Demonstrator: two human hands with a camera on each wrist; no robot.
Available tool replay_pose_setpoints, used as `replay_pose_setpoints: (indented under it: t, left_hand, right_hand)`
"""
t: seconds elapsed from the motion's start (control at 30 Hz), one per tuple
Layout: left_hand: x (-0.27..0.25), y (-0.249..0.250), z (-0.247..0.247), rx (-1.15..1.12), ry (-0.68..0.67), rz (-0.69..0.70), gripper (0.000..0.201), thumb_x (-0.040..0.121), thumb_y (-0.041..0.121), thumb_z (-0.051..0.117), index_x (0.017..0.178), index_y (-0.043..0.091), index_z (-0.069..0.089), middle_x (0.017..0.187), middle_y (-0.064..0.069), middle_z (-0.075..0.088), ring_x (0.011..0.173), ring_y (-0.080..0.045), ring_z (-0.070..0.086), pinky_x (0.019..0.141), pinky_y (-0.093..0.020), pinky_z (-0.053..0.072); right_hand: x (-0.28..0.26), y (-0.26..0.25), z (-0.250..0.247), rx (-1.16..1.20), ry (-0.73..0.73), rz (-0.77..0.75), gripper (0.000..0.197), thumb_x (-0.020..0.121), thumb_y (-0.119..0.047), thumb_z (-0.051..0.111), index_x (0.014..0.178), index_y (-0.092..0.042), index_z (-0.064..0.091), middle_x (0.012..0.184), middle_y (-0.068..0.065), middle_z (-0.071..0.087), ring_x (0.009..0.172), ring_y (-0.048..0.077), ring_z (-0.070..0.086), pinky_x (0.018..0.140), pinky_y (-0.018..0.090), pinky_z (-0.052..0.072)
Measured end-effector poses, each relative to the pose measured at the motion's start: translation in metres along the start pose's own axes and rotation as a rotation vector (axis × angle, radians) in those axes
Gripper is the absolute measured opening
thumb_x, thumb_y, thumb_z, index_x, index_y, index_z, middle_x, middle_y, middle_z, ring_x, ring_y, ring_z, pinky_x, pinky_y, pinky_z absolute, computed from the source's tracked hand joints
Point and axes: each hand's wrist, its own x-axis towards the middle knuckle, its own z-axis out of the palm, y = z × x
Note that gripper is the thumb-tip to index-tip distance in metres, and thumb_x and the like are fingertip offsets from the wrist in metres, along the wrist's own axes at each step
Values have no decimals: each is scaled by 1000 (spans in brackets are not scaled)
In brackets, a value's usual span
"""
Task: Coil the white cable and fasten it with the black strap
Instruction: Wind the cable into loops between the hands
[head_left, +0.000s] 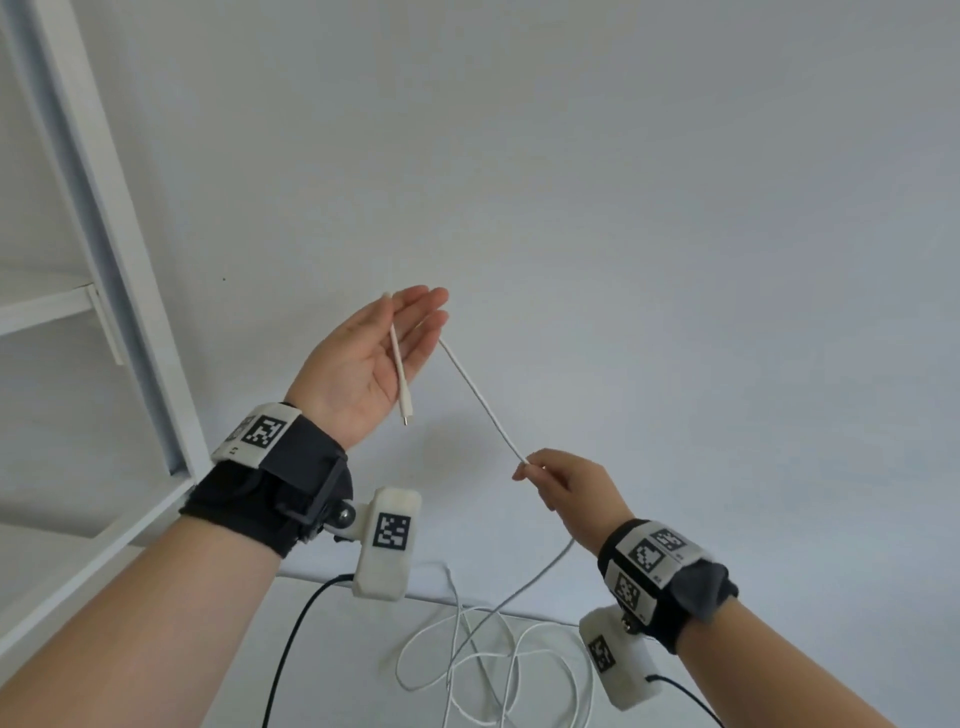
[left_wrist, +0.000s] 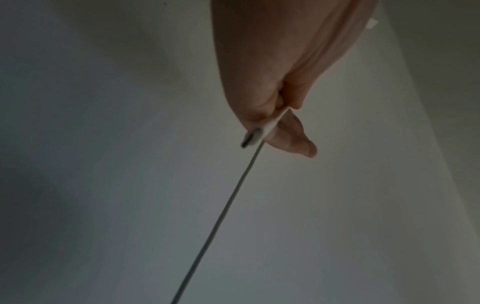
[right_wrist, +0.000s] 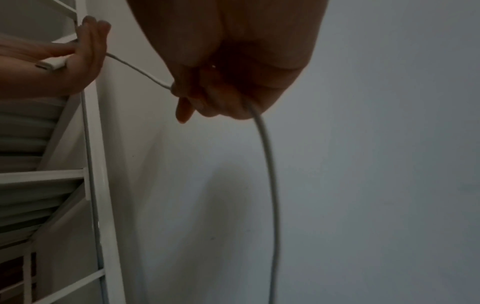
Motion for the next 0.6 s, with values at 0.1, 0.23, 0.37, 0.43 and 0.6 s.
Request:
replay_pose_setpoints:
  t: [0.1, 0.23, 0.37, 0.43, 0.6]
  left_hand:
    - [5, 11, -2, -5, 12, 59, 28, 100, 21, 36, 108, 5, 57, 103, -5, 73, 94, -14, 69, 77, -21, 55]
    - [9, 26, -5, -51, 32, 150, 28, 100, 22, 36, 109, 5, 57, 103, -4, 73, 99, -14, 68, 81, -22, 54]
    - [8, 34, -13, -119, 105, 252, 27, 99, 22, 40, 110, 4, 57, 102, -6, 74, 104, -19, 67, 86, -26, 54]
    - [7, 38, -19, -150, 151, 292, 27, 99, 22, 41, 108, 2, 57, 102, -8, 74, 104, -21, 67, 85, -27, 54]
    - [3, 42, -35, -142, 229, 332, 28, 99, 23, 42, 109, 1, 58, 103, -9, 74, 104, -23, 67, 85, -29, 54]
  right_hand:
    - [-7, 12, -1, 153, -23, 49, 26, 92, -15, 47, 86, -28, 68, 57, -7, 42, 51, 0, 43, 55, 17, 43]
    - [-13, 23, -5, 227, -20, 72, 28, 92, -8, 47, 87, -25, 68, 60, -5, 45, 55, -2, 47, 63, 20, 50]
    - [-15, 28, -10, 335, 19, 139, 13, 89, -6, 55, 80, -13, 61, 59, -5, 46, 52, 2, 48, 65, 25, 52]
    - [-16, 30, -14, 415, 42, 173, 13, 87, -5, 58, 74, -10, 55, 57, -4, 47, 46, 1, 47, 66, 28, 52]
    - [-18, 32, -26, 373, 18, 158, 11, 85, -6, 60, 74, -8, 59, 50, -10, 49, 44, 2, 45, 54, 22, 48]
